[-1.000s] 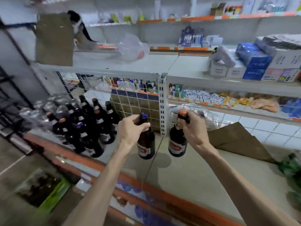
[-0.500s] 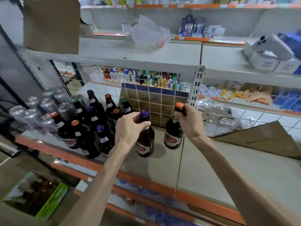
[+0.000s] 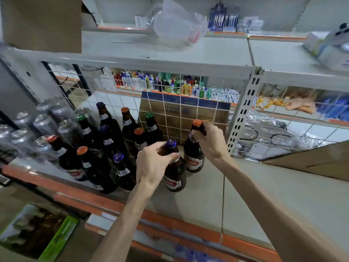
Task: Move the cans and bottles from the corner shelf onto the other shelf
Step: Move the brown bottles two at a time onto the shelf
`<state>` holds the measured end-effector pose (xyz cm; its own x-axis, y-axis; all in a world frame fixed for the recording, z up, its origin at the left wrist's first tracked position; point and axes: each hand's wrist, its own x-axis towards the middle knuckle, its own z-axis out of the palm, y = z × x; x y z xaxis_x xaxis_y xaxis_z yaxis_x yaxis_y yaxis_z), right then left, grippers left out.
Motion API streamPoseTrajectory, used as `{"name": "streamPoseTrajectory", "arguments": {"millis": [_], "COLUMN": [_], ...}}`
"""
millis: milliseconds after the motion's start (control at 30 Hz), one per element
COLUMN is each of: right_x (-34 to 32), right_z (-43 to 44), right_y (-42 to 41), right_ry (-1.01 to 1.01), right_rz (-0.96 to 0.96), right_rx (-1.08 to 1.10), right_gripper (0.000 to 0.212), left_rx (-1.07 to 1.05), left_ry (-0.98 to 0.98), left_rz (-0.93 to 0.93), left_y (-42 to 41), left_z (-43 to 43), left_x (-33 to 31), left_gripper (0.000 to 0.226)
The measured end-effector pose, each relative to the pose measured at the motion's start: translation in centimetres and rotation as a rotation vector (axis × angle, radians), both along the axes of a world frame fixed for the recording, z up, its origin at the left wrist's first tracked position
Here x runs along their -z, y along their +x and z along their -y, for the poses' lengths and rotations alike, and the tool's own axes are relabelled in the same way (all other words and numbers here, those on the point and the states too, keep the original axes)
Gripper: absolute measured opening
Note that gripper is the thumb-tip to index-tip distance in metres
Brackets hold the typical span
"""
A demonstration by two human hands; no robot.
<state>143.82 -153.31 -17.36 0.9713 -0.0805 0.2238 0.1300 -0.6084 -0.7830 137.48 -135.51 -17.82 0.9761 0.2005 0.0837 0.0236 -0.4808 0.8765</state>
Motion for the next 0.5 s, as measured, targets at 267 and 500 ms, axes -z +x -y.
{"name": "streamPoseTrajectory", "arguments": {"millis": [267,500], "right_x": [2.1,2.5], "right_z": [-1.9,-3.2], "right_y": [2.9,4.9], "right_ry": [0.029,0.045], "right_rz": [-0.031,0.003], "right_rx": [-0.069,-0.115], "right_gripper": [0.002,0.009], "left_rx": [0.005,0.006], "left_ry": [-0.069,-0.118], "left_rz": [-0.022,-0.019], "left_y": [1.0,1.9], "left_z": [-0.7,-0.9], "left_x": [1.4,1.7], "left_gripper": [0.040,0.042]}}
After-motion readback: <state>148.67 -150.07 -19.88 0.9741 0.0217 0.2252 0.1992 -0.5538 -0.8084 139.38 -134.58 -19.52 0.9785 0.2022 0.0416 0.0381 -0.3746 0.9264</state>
